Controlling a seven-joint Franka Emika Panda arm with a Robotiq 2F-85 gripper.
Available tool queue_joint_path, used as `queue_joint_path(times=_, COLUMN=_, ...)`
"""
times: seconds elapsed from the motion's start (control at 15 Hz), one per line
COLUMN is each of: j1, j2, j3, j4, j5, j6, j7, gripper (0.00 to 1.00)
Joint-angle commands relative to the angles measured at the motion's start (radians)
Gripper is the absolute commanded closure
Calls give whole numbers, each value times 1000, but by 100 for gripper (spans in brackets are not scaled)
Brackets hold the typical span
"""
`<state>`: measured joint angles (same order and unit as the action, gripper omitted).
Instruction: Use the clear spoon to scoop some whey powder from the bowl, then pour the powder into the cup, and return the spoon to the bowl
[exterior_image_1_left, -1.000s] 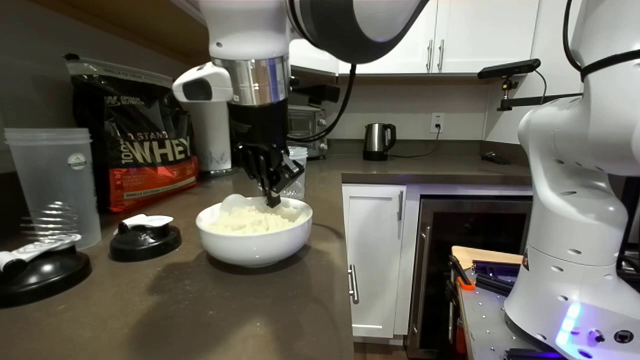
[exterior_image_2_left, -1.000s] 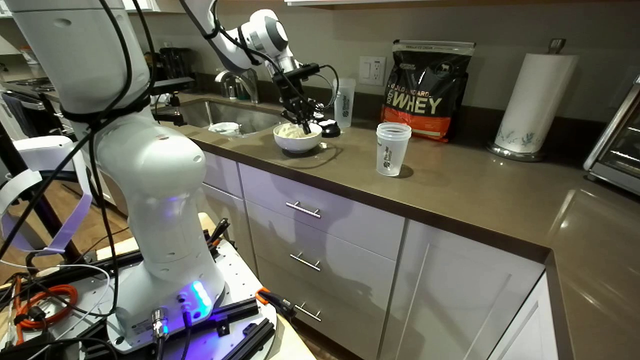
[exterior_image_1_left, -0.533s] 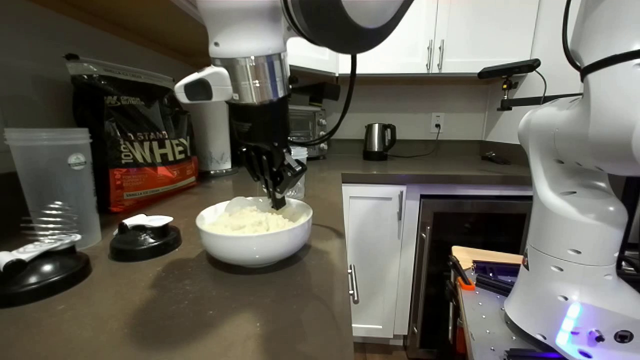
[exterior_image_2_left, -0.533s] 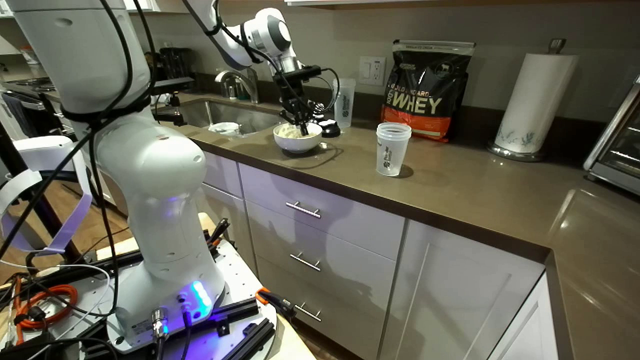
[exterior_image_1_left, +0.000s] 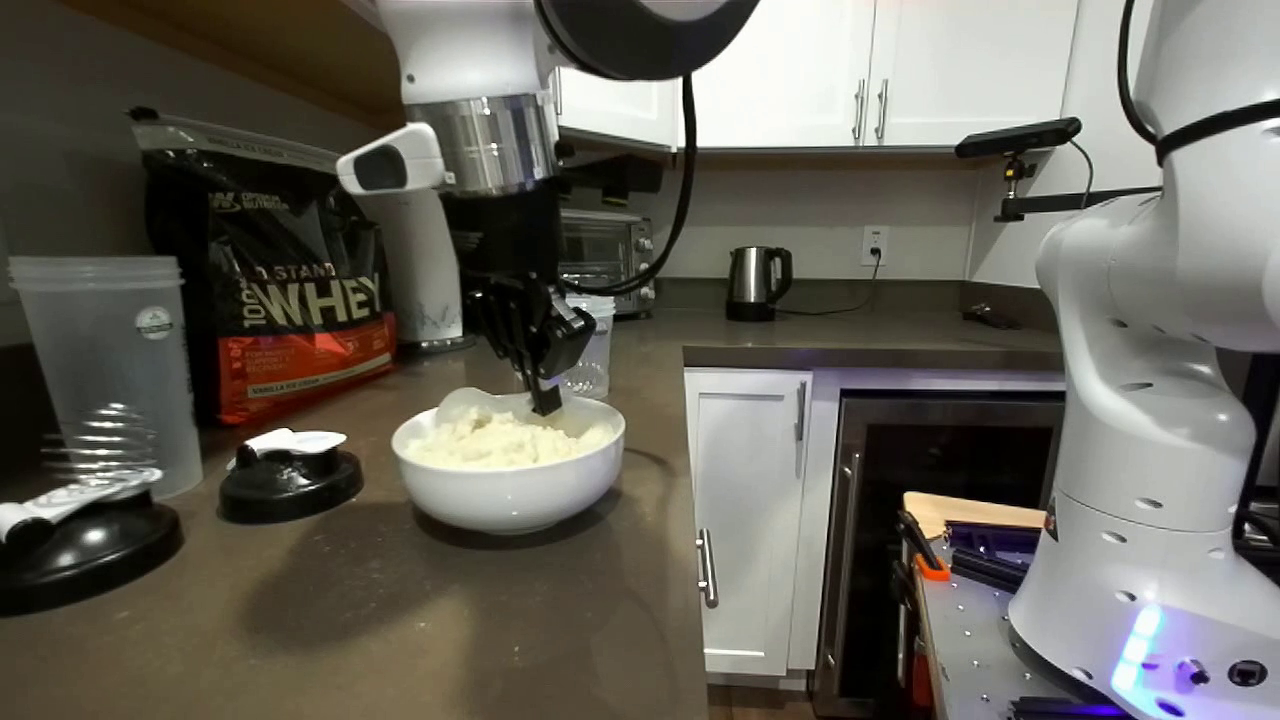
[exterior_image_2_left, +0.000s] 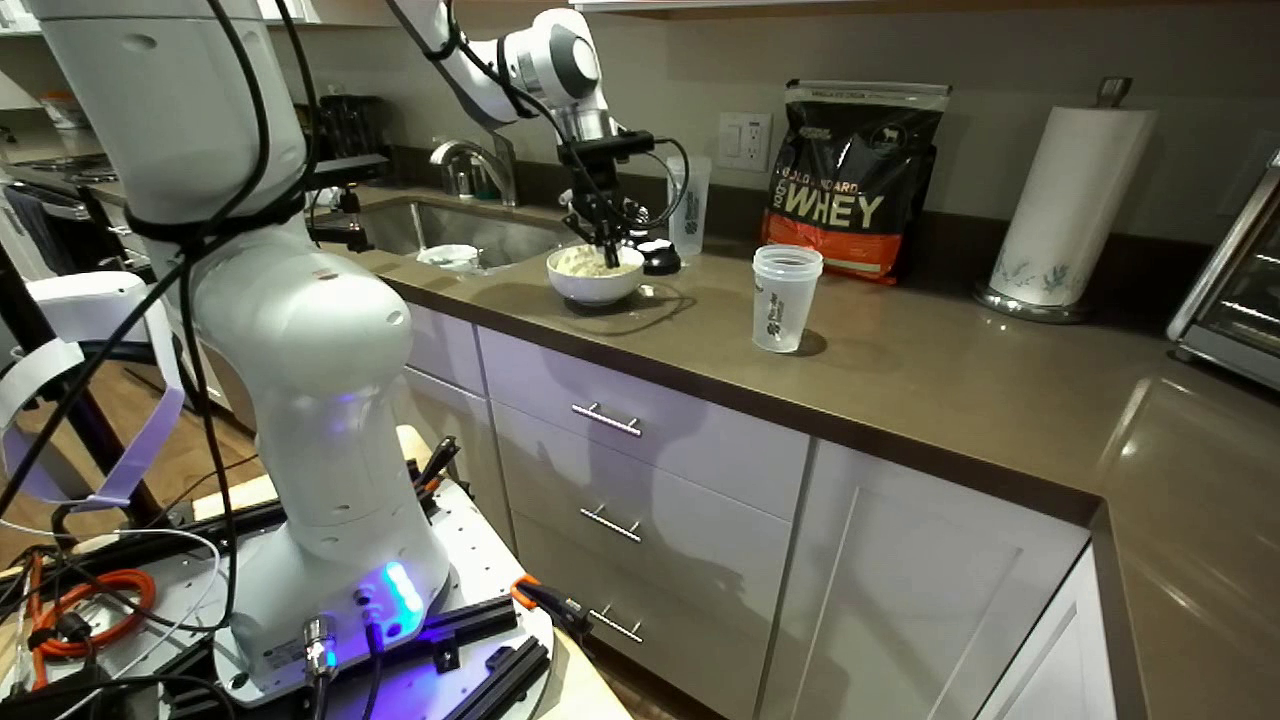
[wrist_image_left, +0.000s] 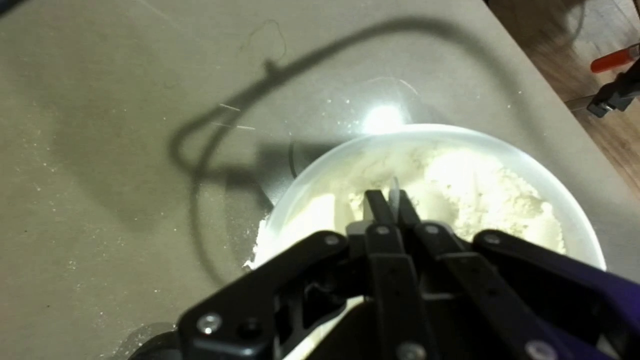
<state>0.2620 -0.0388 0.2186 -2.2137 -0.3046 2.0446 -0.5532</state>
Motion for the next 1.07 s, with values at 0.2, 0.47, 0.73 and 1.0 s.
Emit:
queue_joint_path(times=0.2, j1=-8, j2=35, j3=4, j4=45, j5=38, j6=-32, j7=-45, gripper=99)
queue_joint_path(times=0.47, j1=-5, j2=39, j3=8, j4=45, j5=43, j6=-41, j7=-55, gripper=99)
queue_joint_path(times=0.73, j1=-6, j2=44, j3=9, j4=50, j5=60, j6=-52, j7=-74, gripper=99)
queue_joint_path(times=1.0, j1=-8, j2=50, j3=8, j4=61, j5=97, j6=-79, j7=-100, gripper=99)
